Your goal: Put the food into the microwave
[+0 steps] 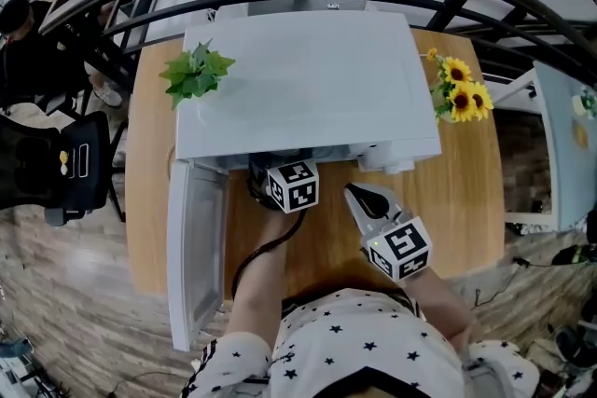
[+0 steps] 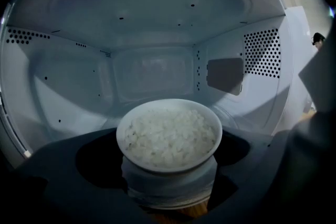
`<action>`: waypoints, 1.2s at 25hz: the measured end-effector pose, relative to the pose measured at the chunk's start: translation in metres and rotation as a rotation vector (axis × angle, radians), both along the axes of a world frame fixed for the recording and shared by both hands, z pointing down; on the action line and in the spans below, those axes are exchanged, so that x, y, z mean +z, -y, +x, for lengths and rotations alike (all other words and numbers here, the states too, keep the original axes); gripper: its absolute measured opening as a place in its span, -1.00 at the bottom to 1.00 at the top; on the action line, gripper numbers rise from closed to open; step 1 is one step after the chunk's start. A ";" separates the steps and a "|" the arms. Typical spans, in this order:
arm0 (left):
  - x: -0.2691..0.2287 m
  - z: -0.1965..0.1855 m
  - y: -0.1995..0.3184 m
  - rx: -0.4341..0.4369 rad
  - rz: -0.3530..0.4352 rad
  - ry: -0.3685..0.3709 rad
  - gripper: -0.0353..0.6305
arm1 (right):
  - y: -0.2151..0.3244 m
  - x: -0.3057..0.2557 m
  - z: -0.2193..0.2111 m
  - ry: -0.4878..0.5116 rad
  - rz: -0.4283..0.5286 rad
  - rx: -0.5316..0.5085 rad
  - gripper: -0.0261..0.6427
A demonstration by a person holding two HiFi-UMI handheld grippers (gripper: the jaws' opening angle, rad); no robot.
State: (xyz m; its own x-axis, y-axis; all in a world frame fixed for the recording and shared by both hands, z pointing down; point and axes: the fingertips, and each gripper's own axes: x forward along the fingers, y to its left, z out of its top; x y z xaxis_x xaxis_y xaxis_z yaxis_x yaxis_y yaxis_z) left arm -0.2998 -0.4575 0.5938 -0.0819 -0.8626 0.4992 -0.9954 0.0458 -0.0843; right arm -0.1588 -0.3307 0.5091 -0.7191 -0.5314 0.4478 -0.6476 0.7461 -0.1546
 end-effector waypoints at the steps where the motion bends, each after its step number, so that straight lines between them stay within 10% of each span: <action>1: 0.000 0.000 0.000 0.001 -0.003 -0.003 0.55 | 0.000 0.000 0.000 0.000 0.001 0.000 -0.90; 30: -0.013 0.019 -0.071 -0.072 -0.038 -0.048 0.55 | -0.060 -0.021 0.040 0.050 0.022 -0.038 -0.90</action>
